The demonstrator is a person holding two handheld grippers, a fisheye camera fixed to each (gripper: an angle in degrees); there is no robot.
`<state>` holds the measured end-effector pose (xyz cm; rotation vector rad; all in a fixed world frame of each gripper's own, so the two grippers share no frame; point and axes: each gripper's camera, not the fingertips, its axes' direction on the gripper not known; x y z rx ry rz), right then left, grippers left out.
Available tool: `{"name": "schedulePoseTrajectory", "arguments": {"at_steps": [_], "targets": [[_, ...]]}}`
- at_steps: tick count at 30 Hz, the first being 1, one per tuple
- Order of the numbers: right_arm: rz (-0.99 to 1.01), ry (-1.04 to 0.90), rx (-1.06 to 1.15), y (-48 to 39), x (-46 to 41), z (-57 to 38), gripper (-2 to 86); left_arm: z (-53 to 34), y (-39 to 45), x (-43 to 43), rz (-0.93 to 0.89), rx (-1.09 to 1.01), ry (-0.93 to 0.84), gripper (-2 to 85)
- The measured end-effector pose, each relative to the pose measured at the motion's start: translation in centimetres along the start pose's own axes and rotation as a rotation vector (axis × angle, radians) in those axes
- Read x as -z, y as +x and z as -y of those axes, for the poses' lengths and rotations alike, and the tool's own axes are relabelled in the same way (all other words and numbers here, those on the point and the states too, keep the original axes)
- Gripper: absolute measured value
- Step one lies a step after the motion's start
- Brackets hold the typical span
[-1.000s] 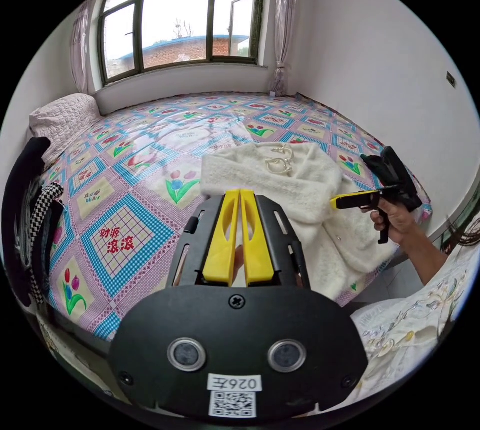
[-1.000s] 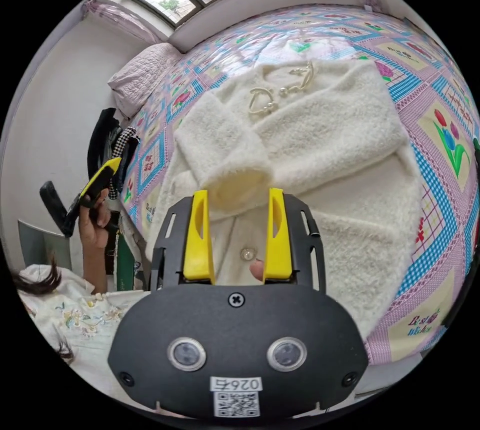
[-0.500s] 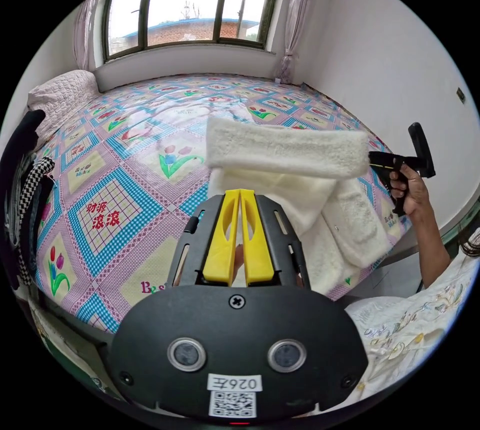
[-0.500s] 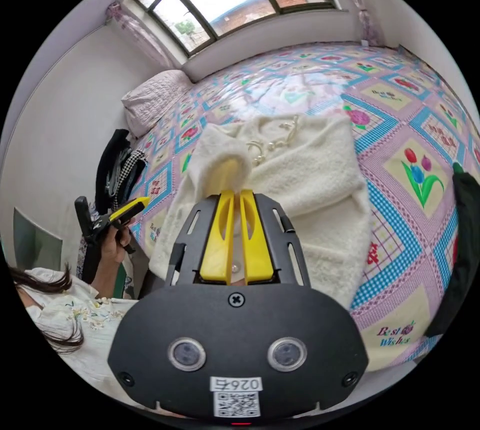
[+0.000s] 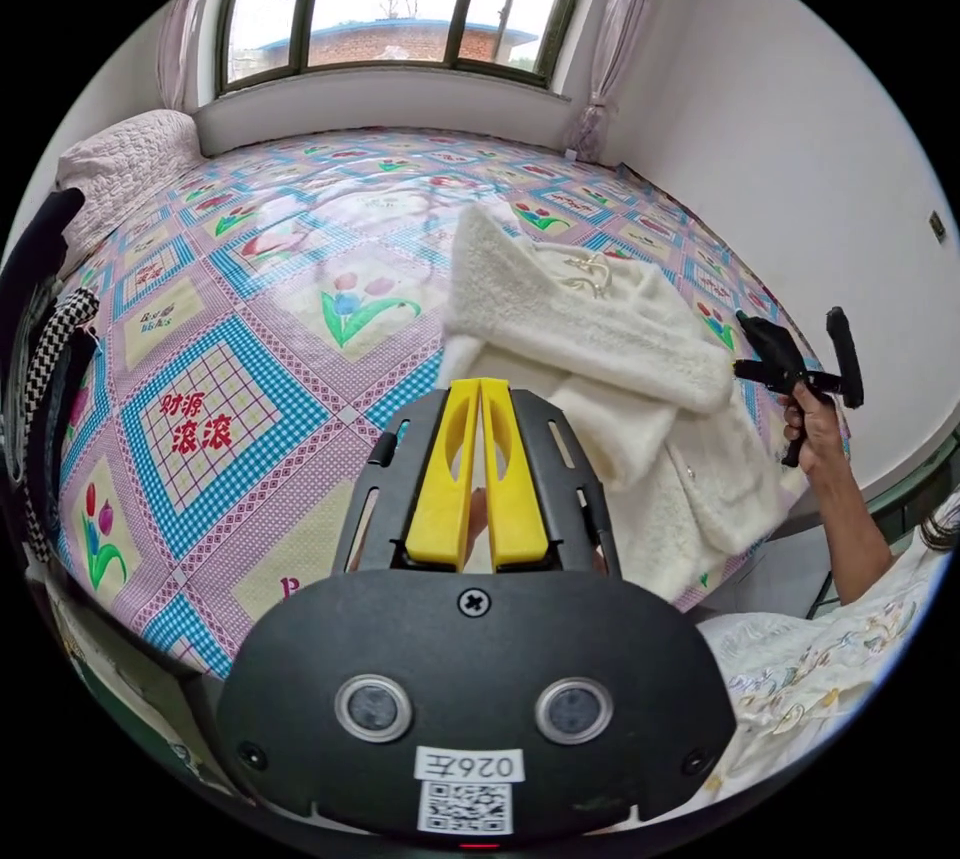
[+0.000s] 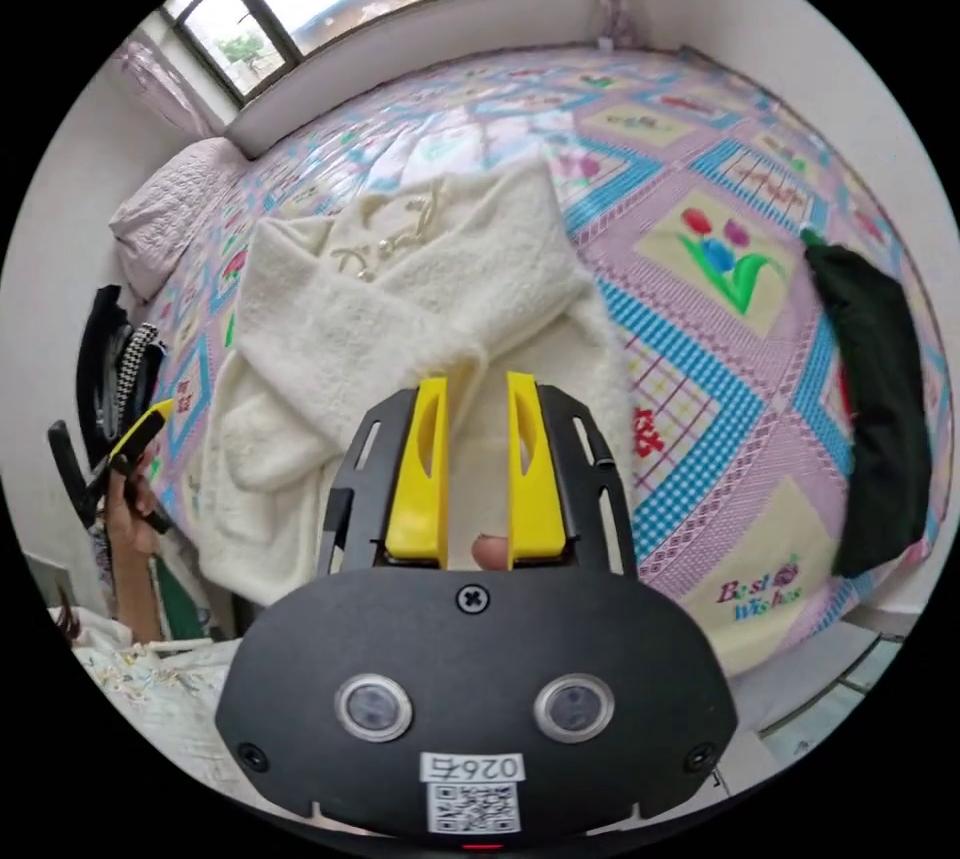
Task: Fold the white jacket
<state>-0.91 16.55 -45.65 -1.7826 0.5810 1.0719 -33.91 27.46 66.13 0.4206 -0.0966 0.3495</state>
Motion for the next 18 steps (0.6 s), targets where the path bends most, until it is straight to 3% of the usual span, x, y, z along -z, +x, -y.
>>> {"name": "schedulePoseTrajectory", "arguments": {"at_steps": [3, 5, 9, 14, 15, 16, 18], "targets": [[0.007, 0.137, 0.119, -3.5, 3.0, 0.8, 7.9, 1.8, -1.7, -0.6, 0.003, 0.03, -0.005, -0.5], [0.125, 0.215, 0.249, -7.1, 4.1, 2.9, 8.7, 3.4, -2.5, -1.6, 0.011, 0.029, -0.02, 0.1], [0.264, 0.177, 0.416, -12.5, 2.3, 8.9, 9.5, 7.3, -3.3, -6.4, 0.004, -0.032, -0.139, 8.7], [0.348, -0.004, 0.534, -21.3, -5.7, 21.2, 11.2, 10.6, -4.7, -11.9, -0.173, -0.012, -0.282, 16.7], [0.318, -0.033, 0.541, -22.4, -7.2, 22.4, 11.2, 11.2, -4.9, -12.6, -0.185, -0.005, -0.287, 16.1], [0.272, -0.126, 0.582, -24.5, -10.6, 24.5, 5.6, 11.8, -5.0, -13.0, -0.229, -0.02, -0.286, 13.8], [0.337, -0.356, 0.673, -26.8, -15.4, 26.3, 0.9, 12.5, -4.8, -13.5, -0.283, -0.062, -0.337, 8.2]]}}
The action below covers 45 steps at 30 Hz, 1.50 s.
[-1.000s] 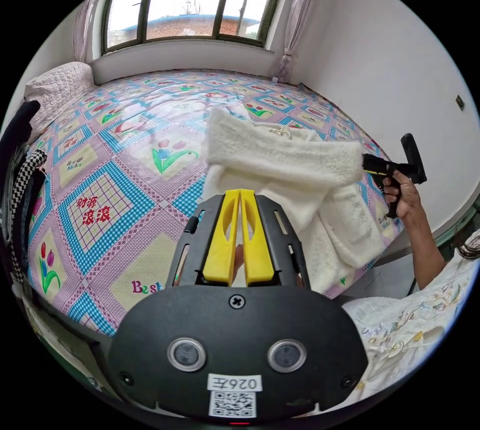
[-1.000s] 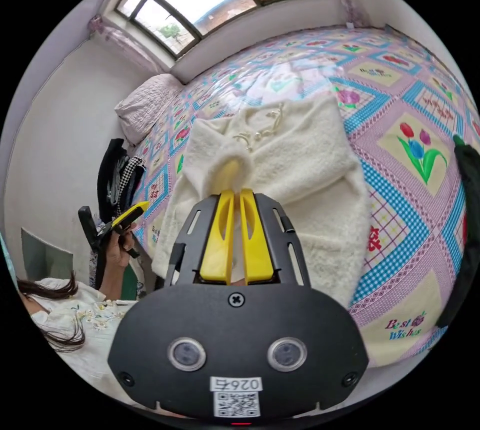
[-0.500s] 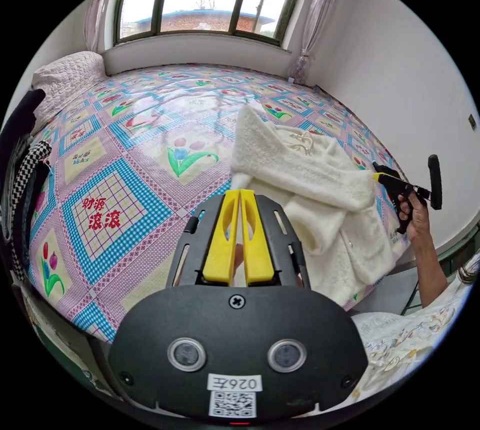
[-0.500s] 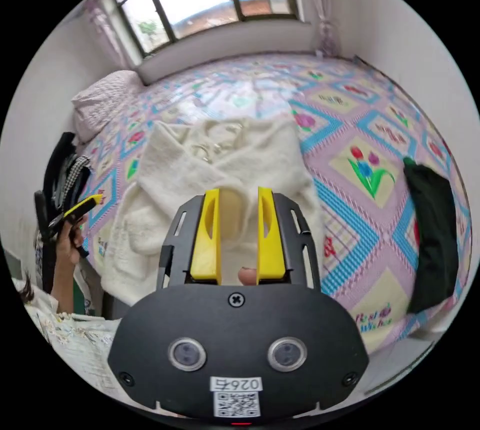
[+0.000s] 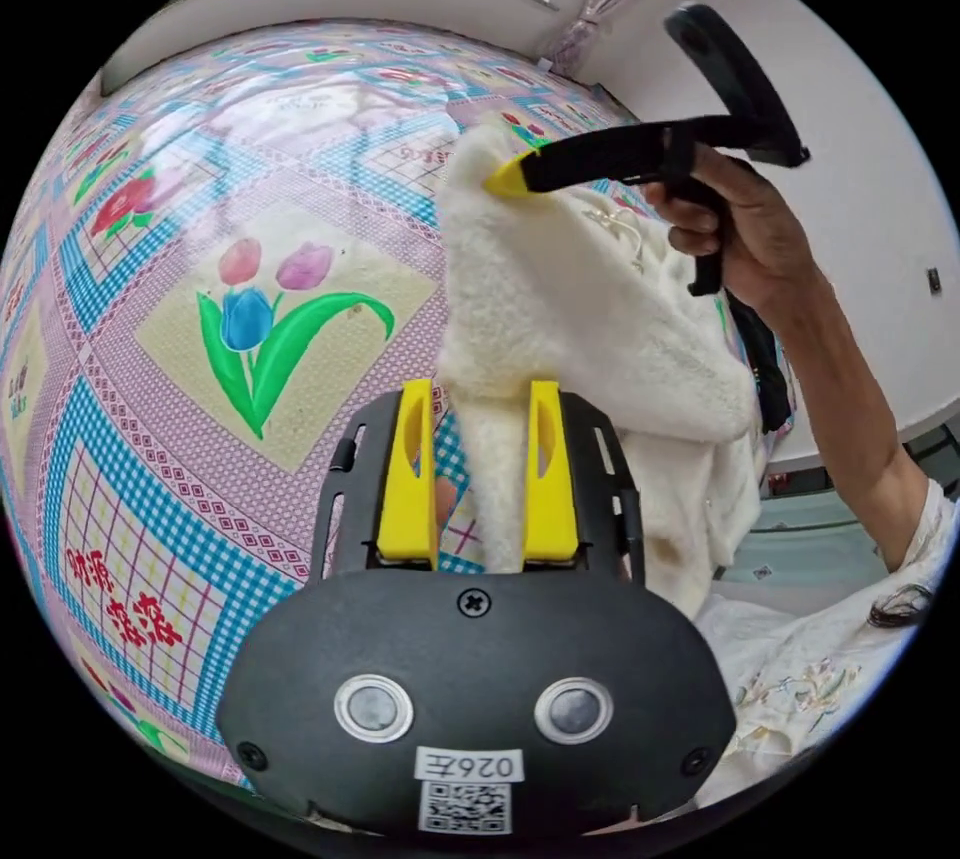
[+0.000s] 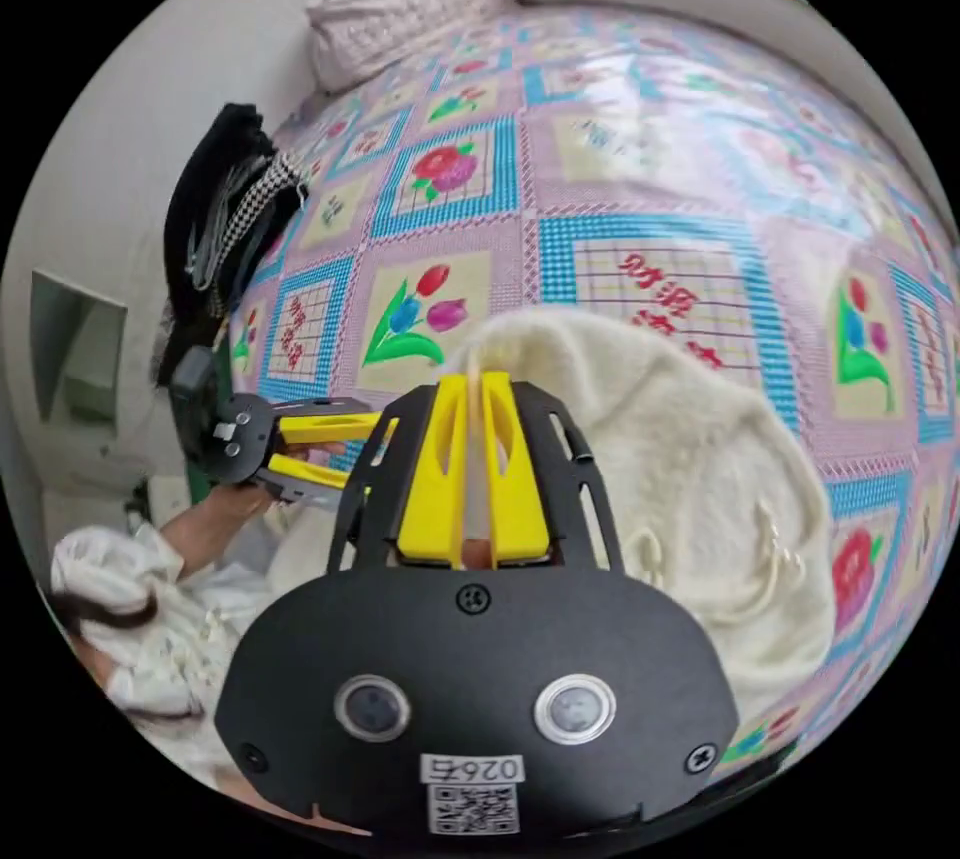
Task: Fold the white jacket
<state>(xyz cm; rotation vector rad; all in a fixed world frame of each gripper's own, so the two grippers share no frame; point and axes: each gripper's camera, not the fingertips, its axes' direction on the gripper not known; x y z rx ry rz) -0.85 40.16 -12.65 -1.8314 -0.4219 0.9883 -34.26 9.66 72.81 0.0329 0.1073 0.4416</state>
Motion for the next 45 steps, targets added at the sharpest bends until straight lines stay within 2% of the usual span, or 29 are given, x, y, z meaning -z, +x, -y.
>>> {"name": "schedulePoseTrajectory", "arguments": {"at_steps": [1, 2, 4, 6, 7, 9, 10, 12, 16, 19, 21, 26, 29, 30, 32, 33, 34, 35, 37, 40, 42, 45], "targets": [[0.058, 0.055, 0.07, 0.0, 0.5, 0.2, -0.3, -0.4, 0.4, 0.8, 0.05, 0.001, 0.036, 5.1], [0.073, 0.207, 0.097, 0.0, 2.6, -1.1, -0.9, -0.8, 0.8, 1.4, 0.102, -0.005, 0.069, 4.0], [0.093, 0.301, 0.072, 1.6, 4.1, -2.7, -1.0, -2.5, 3.5, 2.6, 0.318, -0.052, 0.129, 0.8], [0.065, 0.247, 0.01, 4.0, 2.6, -2.9, -0.5, -3.1, 5.6, 1.9, 0.452, -0.066, 0.13, -0.2], [0.086, 0.173, -0.017, 5.3, 0.8, -2.6, 0.7, -3.5, 7.0, 0.8, 0.623, -0.078, 0.111, -0.6], [0.097, 0.115, -0.056, 6.3, -1.2, -2.5, 2.5, -3.8, 8.5, -1.4, 0.842, -0.125, 0.039, -0.8], [0.092, 0.136, -0.067, 6.3, -1.3, -2.8, 3.7, -4.2, 9.3, -2.3, 0.92, -0.171, 0.006, -0.9], [0.101, 0.208, -0.092, 5.9, -0.2, -3.6, 5.3, -5.1, 10.1, -2.0, 0.946, -0.196, 0.035, -1.0], [0.079, 0.387, -0.089, 2.5, 3.8, -7.7, 7.0, -6.2, 10.0, 2.2, 0.768, -0.108, 0.175, -1.0], [-0.015, 0.311, -0.091, -0.2, 3.1, -10.8, 7.5, -6.7, 9.9, 5.2, 0.545, -0.109, 0.295, -1.0], [-0.106, 0.325, -0.123, -1.5, 3.4, -13.8, 7.6, -6.7, 9.9, 5.8, 0.49, -0.11, 0.306, -1.0], [-0.362, 0.323, -0.337, -3.1, 5.5, -23.9, 8.7, -6.2, 10.6, 6.5, 0.449, -0.157, 0.365, -1.0], [-0.41, 0.302, -0.475, -3.5, 5.9, -29.1, 10.4, -3.8, 11.2, 6.8, 0.421, -0.22, 0.434, -1.0], [-0.41, 0.304, -0.499, -3.6, 5.9, -30.0, 10.6, -2.1, 11.4, 6.2, 0.412, -0.269, 0.423, -1.0], [-0.409, 0.314, -0.582, -3.5, 5.5, -32.6, 11.3, 1.1, 10.9, 3.4, 0.44, -0.328, 0.282, -1.0], [-0.391, 0.314, -0.594, -3.4, 5.3, -32.9, 11.3, 3.6, 9.4, 0.5, 0.529, -0.278, 0.056, -1.0], [-0.325, 0.302, -0.603, -3.0, 4.9, -33.3, 11.2, 4.8, 7.8, -0.7, 0.586, -0.186, -0.074, -1.0], [-0.258, 0.297, -0.601, -2.8, 4.7, -33.4, 10.6, 4.7, 7.4, -0.1, 0.59, -0.141, -0.053, -1.0], [-0.234, 0.347, -0.583, -3.4, 5.4, -33.5, 8.5, 3.0, 7.0, 4.5, 0.434, -0.058, 0.167, -1.0], [-0.245, 0.493, -0.509, -4.4, 7.7, -32.3, 5.1, 2.7, 8.2, 8.3, 0.227, -0.102, 0.376, -1.0], [-0.225, 0.519, -0.429, -4.3, 8.4, -29.6, 2.9, 4.5, 9.1, 8.2, 0.186, -0.17, 0.378, -1.0], [-0.229, 0.469, -0.338, -3.5, 7.6, -23.9, 0.3, 9.2, 9.2, 4.3, 0.034, -0.29, 0.226, -1.0]]}}
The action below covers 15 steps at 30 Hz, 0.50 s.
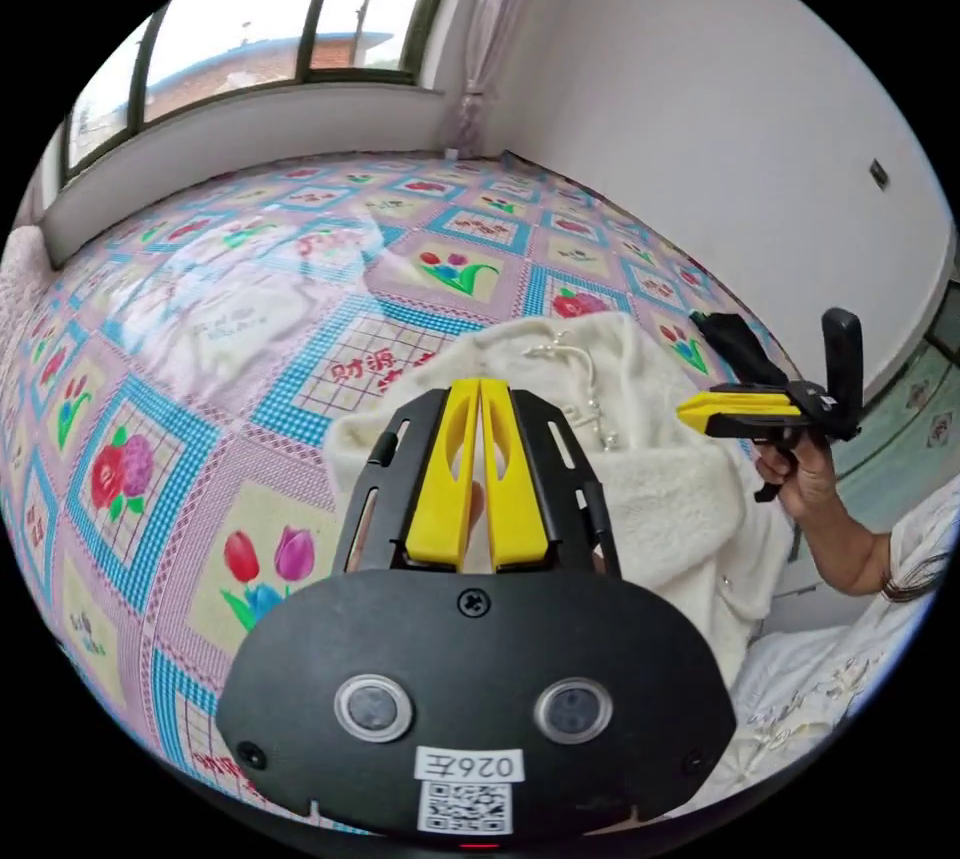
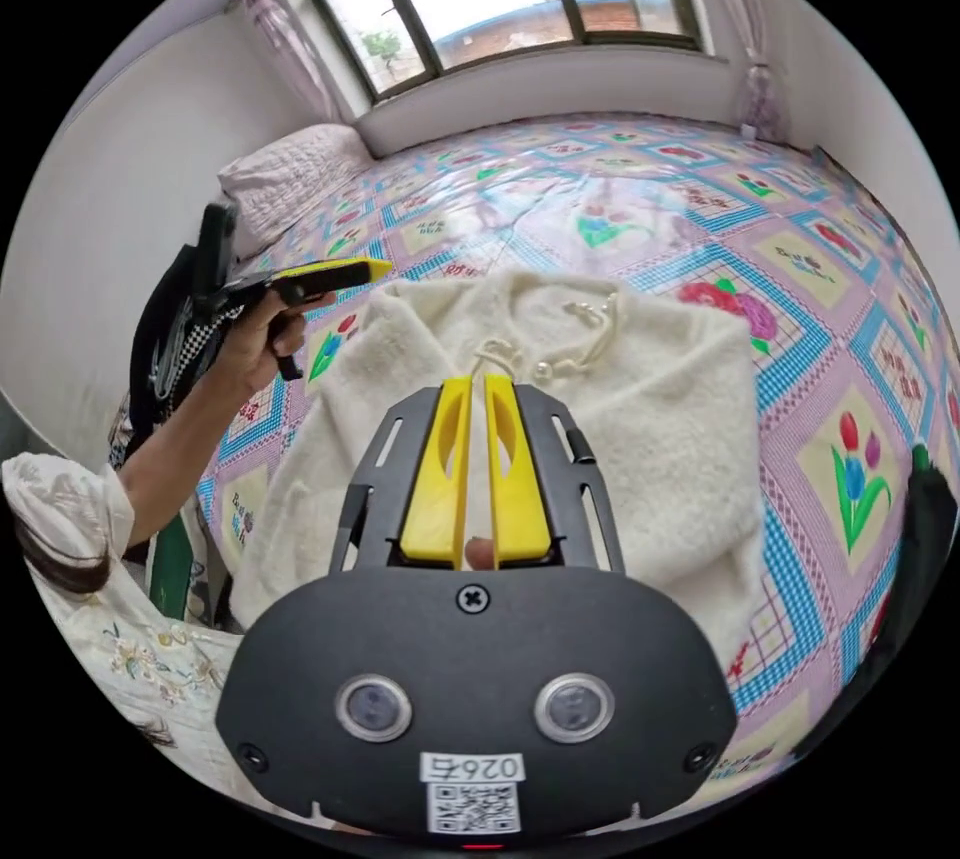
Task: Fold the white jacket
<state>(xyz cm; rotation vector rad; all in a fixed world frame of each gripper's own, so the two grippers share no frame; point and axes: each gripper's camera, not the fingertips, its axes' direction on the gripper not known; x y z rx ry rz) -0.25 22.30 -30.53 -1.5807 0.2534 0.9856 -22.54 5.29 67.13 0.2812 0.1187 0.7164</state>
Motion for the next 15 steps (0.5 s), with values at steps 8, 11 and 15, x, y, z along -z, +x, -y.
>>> {"name": "schedulePoseTrajectory", "arguments": {"at_steps": [8, 11, 15], "targets": [[-0.119, -0.196, -0.009, 1.0, -3.5, -0.7, -0.5, -1.0, -7.5, -5.3, 0.363, 0.188, -0.356, -1.0], [-0.12, -0.148, -0.056, 2.2, -1.1, -2.4, 0.8, -1.9, -6.1, -3.1, 0.4, 0.178, -0.253, -1.0], [-0.029, -0.074, -0.169, 4.1, 2.1, -4.7, 6.0, -5.6, -2.7, 2.8, 0.391, 0.181, 0.016, -1.0]]}}
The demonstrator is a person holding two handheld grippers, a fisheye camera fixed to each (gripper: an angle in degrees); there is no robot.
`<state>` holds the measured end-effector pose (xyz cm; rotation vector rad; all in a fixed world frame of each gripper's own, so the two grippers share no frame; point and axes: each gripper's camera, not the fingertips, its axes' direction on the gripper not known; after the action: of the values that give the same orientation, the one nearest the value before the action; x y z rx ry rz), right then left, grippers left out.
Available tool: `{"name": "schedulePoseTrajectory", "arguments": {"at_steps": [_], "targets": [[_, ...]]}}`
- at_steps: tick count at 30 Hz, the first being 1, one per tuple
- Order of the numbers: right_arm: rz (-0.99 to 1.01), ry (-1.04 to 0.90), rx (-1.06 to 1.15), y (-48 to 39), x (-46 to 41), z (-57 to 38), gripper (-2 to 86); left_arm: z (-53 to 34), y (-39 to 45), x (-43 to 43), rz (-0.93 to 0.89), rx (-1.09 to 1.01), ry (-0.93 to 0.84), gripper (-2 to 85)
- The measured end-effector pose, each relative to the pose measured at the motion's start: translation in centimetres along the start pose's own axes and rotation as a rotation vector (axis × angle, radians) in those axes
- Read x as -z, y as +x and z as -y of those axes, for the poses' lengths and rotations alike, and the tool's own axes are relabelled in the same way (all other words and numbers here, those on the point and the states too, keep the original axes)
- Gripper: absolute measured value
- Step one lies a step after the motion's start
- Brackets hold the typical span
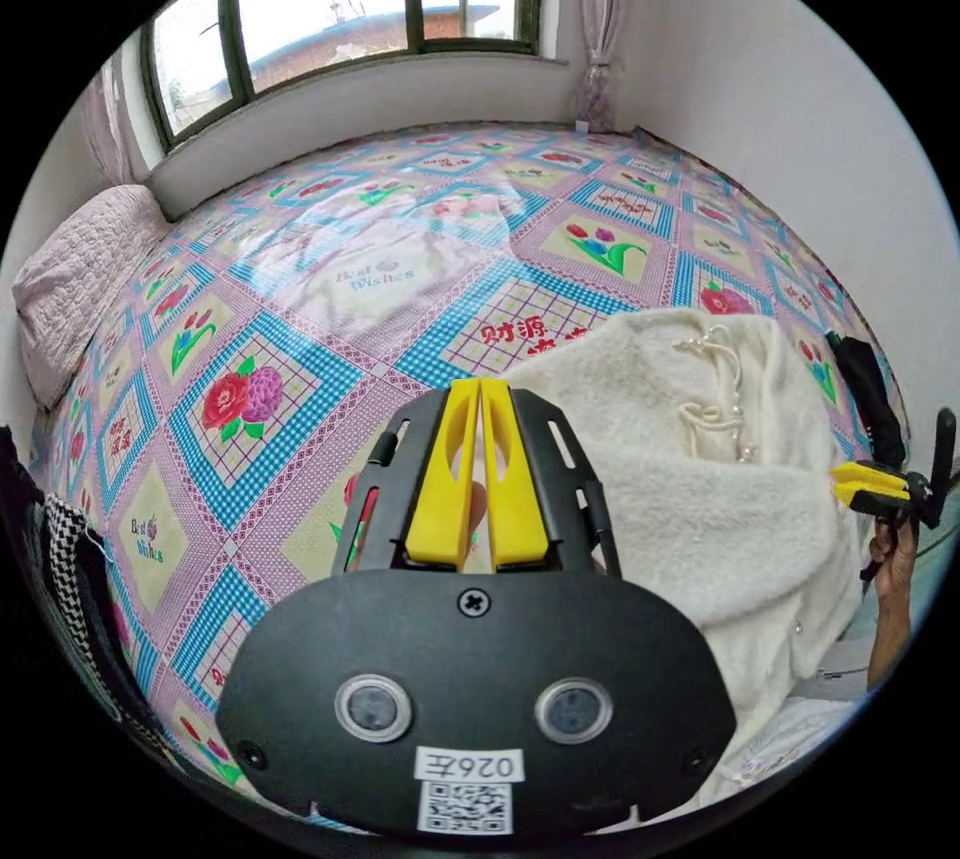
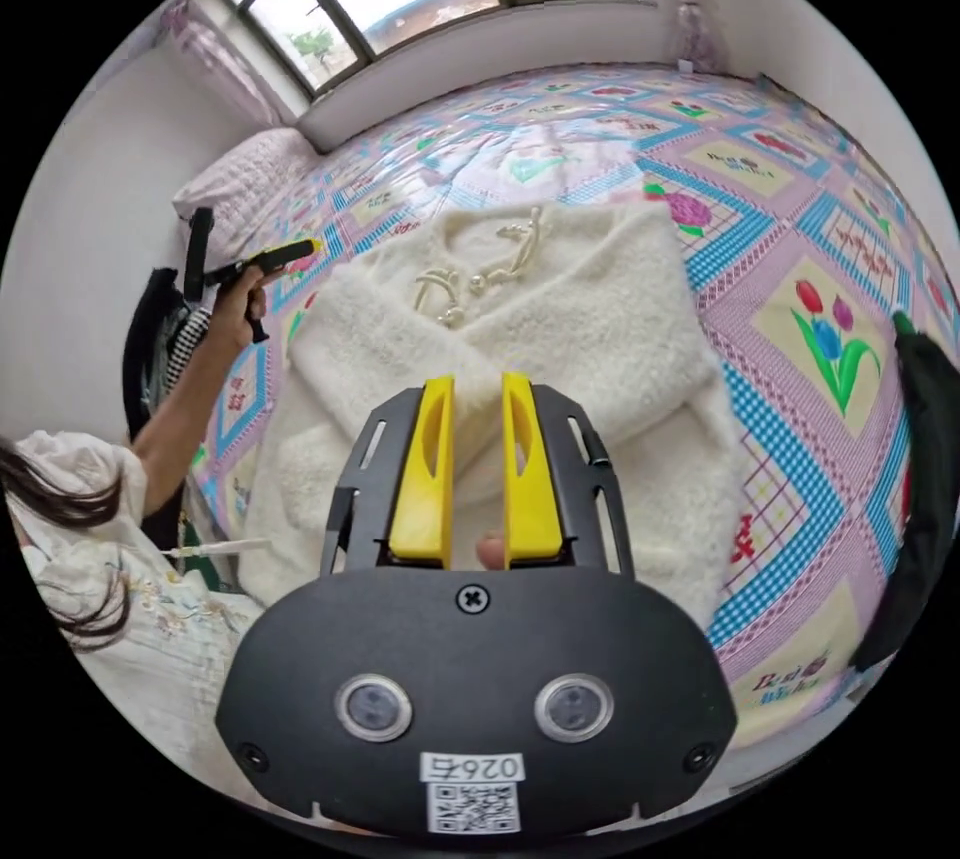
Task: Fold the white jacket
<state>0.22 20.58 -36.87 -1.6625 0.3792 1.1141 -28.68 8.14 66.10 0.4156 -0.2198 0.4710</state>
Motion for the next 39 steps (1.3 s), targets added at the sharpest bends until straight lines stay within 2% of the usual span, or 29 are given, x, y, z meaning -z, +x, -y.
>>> {"name": "schedulePoseTrajectory", "arguments": {"at_steps": [3, 7, 11, 14, 18, 21, 23, 27, 29, 31, 33, 36, 39], "targets": [[0.127, -0.018, -0.08, 1.5, 0.3, -1.2, 9.1, -3.8, 0.4, 3.5, -0.012, 0.022, 0.088, -1.0], [0.187, -0.097, -0.104, 0.7, -2.2, -1.2, 13.8, -8.4, 2.1, 5.3, -0.028, -0.013, 0.07, -1.0], [0.095, -0.14, 0.033, -2.3, -3.2, 0.5, 0.0, -11.2, 3.7, 5.6, -0.013, -0.034, 0.079, -1.0], [0.065, -0.032, 0.113, -4.4, 0.5, 1.2, -1.1, -12.0, 4.0, 5.7, 0.011, -0.007, 0.073, -1.0], [0.0, 0.051, 0.115, -4.7, 4.1, 0.4, -1.2, -12.5, 4.0, 6.1, -0.013, 0.016, 0.102, -1.0], [-0.078, -0.019, 0.071, -3.0, 2.6, 0.3, -1.2, -11.3, 4.3, 5.1, -0.04, -0.003, 0.104, -1.0], [0.0, -0.077, 0.022, -1.3, 0.3, 0.7, -1.1, -10.0, 4.7, 4.1, -0.048, -0.022, 0.112, -1.0], [0.041, -0.052, -0.033, -0.3, -0.4, 0.9, -1.1, -5.7, 6.2, 0.4, -0.117, -0.162, 0.124, -1.0], [0.035, -0.04, -0.035, -0.6, -0.2, 1.0, -1.2, -3.6, 6.6, -2.8, -0.124, -0.222, 0.043, -1.0], [0.014, -0.022, -0.021, -1.2, 0.4, 1.1, -1.2, -1.7, 6.2, -8.8, -0.06, -0.275, -0.206, -1.0], [-0.021, -0.016, -0.008, -1.5, 0.8, 1.3, -1.2, -1.4, 5.1, -10.8, -0.109, -0.25, -0.278, -1.0], [-0.028, -0.059, -0.038, -0.4, -0.5, 1.9, -1.2, -1.9, 2.9, -8.8, -0.2, -0.095, -0.161, -1.0], [0.022, -0.019, -0.096, 0.7, -0.5, 2.0, -1.2, -3.4, 2.3, -5.3, -0.255, -0.039, -0.046, -1.0]]}}
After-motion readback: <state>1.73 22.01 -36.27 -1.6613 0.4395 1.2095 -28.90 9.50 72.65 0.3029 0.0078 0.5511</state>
